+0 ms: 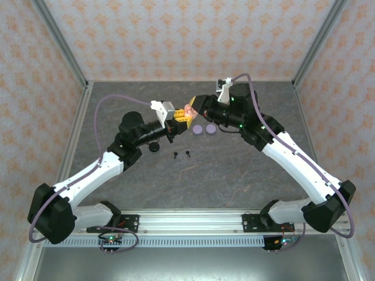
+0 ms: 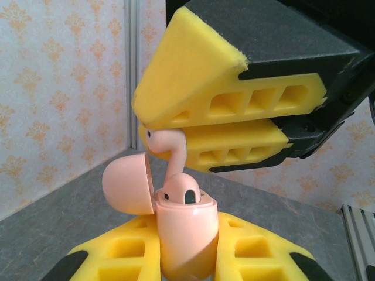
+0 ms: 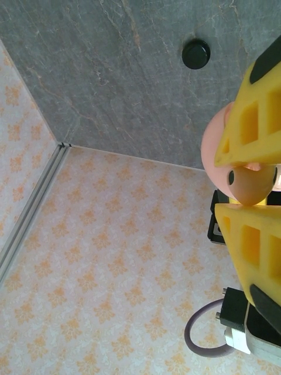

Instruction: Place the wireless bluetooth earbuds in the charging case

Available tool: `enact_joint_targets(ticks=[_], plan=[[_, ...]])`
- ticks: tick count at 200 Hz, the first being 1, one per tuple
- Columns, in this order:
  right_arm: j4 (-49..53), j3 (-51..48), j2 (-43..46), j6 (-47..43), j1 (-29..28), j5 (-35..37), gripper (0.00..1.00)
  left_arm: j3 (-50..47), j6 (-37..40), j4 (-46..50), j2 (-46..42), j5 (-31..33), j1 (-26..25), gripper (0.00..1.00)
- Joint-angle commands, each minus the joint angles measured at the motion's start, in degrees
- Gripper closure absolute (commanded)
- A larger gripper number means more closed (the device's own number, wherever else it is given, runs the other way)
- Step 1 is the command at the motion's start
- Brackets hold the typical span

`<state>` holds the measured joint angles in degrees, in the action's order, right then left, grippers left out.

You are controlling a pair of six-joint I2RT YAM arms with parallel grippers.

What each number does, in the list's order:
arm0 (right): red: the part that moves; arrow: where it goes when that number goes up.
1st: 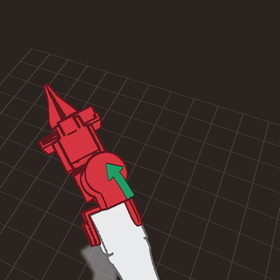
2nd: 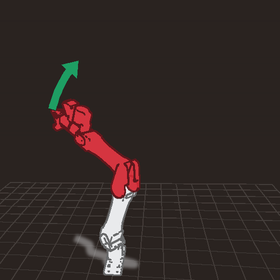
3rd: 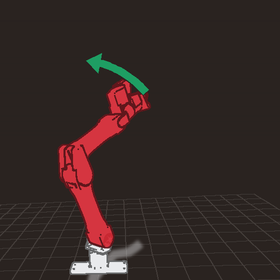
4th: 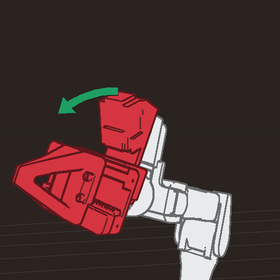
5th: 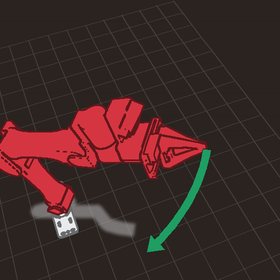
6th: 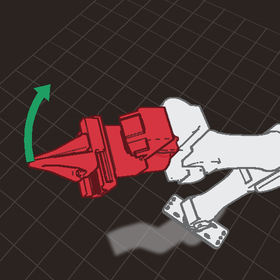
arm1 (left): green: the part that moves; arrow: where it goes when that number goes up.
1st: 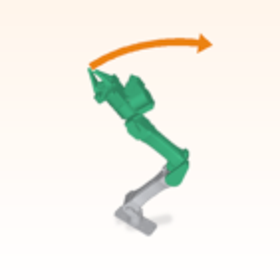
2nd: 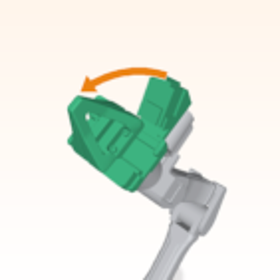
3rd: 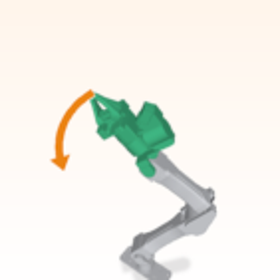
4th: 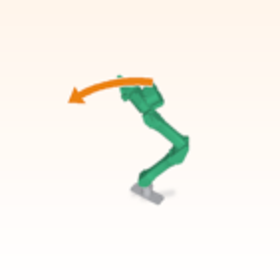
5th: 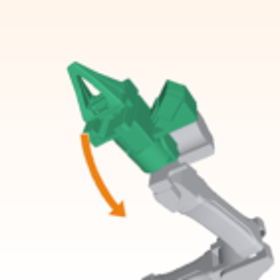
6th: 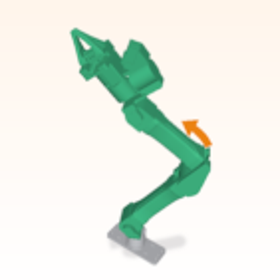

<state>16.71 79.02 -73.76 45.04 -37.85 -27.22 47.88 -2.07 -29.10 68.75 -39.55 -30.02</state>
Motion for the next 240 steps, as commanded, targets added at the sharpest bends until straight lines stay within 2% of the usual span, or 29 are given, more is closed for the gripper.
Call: enact_joint_targets(ticks=[1,139,240], plan=[[0.87,-0.49,1.51,0.14,-0.3,0.42,0.79,2.31,0.64,-3.51,-0.53,0.77,-0.35,1.0],[0.54,-2.96,1.91,2.22,-0.3,-0.87,0.78,2.43,0.11,-5.43,-0.02,1.41,-0.52,1.0],[2.36,-2.59,2.38,1.09,-0.22,0.79,0.78,2.58,-0.36,-5.87,-0.06,1.38,-0.5,1.0]])
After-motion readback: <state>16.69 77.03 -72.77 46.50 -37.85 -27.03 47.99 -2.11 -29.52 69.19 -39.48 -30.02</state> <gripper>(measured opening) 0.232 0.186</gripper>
